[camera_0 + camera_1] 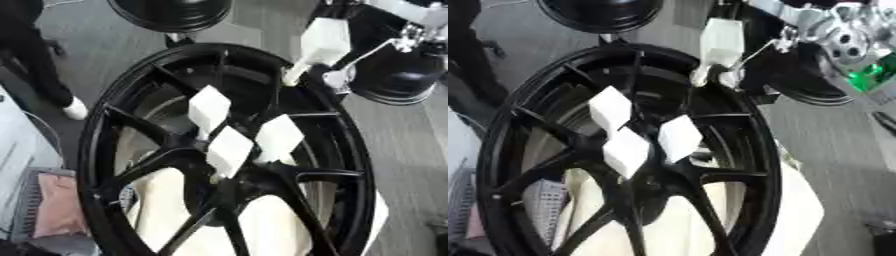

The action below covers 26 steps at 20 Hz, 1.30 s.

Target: Pull the pin out of the wheel hub.

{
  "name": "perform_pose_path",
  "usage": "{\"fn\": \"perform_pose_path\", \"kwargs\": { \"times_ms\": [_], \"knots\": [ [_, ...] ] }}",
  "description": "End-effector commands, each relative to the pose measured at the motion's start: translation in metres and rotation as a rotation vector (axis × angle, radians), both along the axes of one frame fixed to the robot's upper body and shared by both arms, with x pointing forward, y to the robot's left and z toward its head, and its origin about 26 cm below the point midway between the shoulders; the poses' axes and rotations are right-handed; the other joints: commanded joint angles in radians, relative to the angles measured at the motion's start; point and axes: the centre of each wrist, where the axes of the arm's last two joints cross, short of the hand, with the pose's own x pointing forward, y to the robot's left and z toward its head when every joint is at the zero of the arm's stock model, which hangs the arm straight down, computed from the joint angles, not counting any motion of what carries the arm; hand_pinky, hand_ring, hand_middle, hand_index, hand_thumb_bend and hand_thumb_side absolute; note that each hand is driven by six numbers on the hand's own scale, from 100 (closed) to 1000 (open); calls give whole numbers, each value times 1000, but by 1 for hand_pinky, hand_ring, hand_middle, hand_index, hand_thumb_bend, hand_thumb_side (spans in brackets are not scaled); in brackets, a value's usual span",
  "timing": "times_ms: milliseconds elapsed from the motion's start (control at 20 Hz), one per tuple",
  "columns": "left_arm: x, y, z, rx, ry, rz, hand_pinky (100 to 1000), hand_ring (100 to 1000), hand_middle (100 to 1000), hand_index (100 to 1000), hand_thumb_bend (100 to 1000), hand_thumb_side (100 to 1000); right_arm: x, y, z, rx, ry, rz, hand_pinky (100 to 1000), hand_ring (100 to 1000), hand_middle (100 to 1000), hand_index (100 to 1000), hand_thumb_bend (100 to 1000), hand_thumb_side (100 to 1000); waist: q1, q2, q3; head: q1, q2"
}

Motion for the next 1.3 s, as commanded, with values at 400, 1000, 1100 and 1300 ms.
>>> {"fn": "perform_pose_path", "kwargs": {
  "times_ms": [400,1000,1100,1300],
  "knots": [
    [-4,7,4,-1,-36,44,781,625,618,800,100,727,5,-83,27,91,-233,-475,760,609,450,590,106,100,28,-5,-32,43,-10],
    [-4,8,3,-1,-48,71,782,624,619,800,100,727,6,-215,12,208,-346,-1146,772,627,486,629,138,100,36,8,-46,70,-17],
    [-4,7,4,0,-52,65,782,624,619,800,100,727,1,-236,14,224,-378,-1236,779,639,497,641,159,100,37,9,-37,63,-18],
    [-3,6,5,1,-55,56,782,624,619,800,100,726,-11,-274,11,267,-408,-1354,790,668,531,674,178,100,37,12,-26,53,-24]
  ]
}}
